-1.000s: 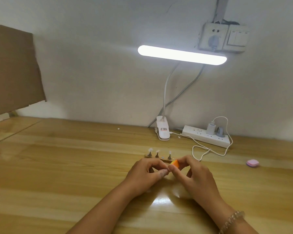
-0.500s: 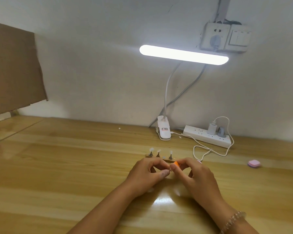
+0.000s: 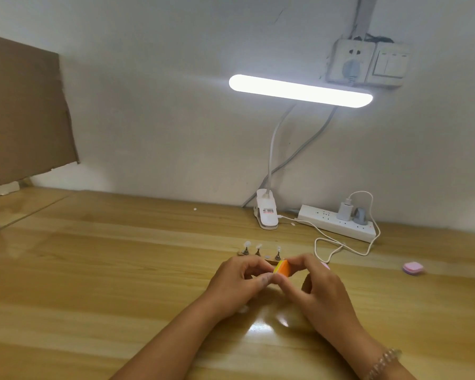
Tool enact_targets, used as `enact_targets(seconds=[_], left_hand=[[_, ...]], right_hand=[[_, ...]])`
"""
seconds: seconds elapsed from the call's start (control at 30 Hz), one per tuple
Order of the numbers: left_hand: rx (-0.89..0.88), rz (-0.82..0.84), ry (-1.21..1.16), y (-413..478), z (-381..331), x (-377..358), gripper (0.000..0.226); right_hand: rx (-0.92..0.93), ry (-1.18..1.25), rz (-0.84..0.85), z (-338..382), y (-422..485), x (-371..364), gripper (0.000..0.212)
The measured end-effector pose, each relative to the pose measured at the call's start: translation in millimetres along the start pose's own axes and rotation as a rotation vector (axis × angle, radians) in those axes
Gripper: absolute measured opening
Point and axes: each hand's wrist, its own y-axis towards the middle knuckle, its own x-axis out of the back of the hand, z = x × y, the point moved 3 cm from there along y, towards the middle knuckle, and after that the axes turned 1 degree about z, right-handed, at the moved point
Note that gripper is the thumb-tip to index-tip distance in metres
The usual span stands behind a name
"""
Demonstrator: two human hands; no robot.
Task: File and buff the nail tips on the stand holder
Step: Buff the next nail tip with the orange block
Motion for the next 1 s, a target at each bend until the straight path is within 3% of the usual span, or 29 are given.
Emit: enact_targets(seconds=[0.17,0.3,0.43,0.6,0.7,0.87,1.0], left_hand=[[0.006,-0.019,0.016,0.3,2.8,1.5,0.014],[-0.01,-0.01,0.006,0.7,0.9,1.1,0.015],[-0.007,0.003,-0.005,0.6,2.3,2.7,0.017],[-0.038,0.004,0.014,0.3,-1.1,1.9,0.019],[-0.039,-0.013,0.03,0.6,-0.1,2.9,0.016],[-0.043,0.022,0.037,-1.4,-4.4,0.9,0.018],[-0.008,0.023,0.04,-1.5,-1.5,2.5,0.017]], right_hand=[[0.058,-0.048,0.045,5.7,-5.0,-2.3,0.041],[-0.037,-0.009,-0.021,-0.2,1.6,3.3,0.045],[0.089,-0.095,0.03,10.2,-7.4,-1.4,0.035],[-0.008,-0.128,-0.022,3.2,-0.5,2.4,0.035],[0.107,-0.18,0.035,8.8,-7.5,-1.7,0.036],[-0.018,-0.114,-0.043,-1.0,2.3,4.7,0.041],[0.079,-0.062,0.092,6.0,-6.7,-2.2,0.047]])
